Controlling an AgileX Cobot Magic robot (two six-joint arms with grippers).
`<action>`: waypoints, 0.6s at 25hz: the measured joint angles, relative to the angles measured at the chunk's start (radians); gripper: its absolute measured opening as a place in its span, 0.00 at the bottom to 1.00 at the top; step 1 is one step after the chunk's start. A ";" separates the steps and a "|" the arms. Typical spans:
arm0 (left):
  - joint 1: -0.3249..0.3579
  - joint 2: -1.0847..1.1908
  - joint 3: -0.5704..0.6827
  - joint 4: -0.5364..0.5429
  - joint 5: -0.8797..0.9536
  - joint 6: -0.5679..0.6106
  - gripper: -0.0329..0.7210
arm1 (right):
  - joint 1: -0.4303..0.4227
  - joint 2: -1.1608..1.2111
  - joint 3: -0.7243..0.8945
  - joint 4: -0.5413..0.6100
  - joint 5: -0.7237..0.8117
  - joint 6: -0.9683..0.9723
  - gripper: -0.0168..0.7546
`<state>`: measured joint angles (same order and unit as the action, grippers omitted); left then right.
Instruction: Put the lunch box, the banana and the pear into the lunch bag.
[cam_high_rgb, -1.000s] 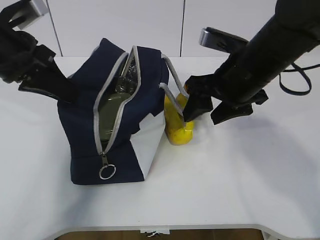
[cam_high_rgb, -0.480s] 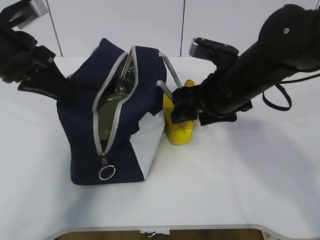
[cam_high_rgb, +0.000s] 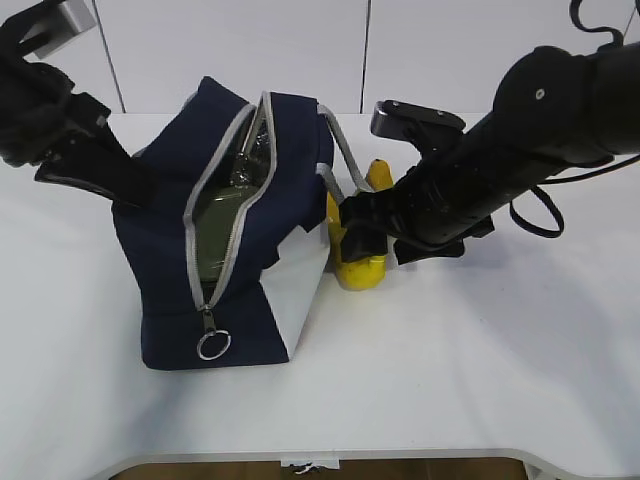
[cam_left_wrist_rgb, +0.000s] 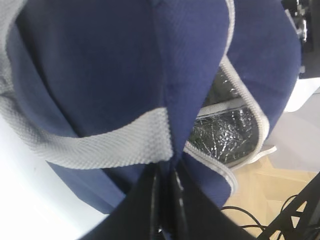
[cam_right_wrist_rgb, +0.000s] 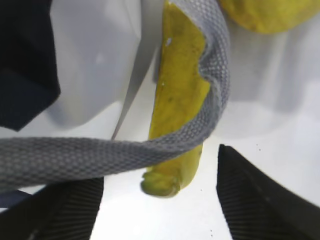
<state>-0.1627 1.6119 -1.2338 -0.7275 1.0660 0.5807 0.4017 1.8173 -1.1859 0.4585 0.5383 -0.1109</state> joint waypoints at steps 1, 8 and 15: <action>0.000 0.000 0.000 0.000 0.000 0.000 0.04 | 0.000 0.000 0.000 0.000 0.000 0.000 0.72; 0.000 0.000 0.000 0.002 0.000 0.000 0.04 | 0.000 0.000 0.000 -0.002 0.000 -0.010 0.72; 0.000 0.000 0.000 0.002 0.000 0.000 0.04 | 0.000 0.000 0.000 -0.006 0.006 -0.012 0.66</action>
<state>-0.1627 1.6119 -1.2338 -0.7252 1.0660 0.5807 0.4017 1.8173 -1.1859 0.4528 0.5446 -0.1232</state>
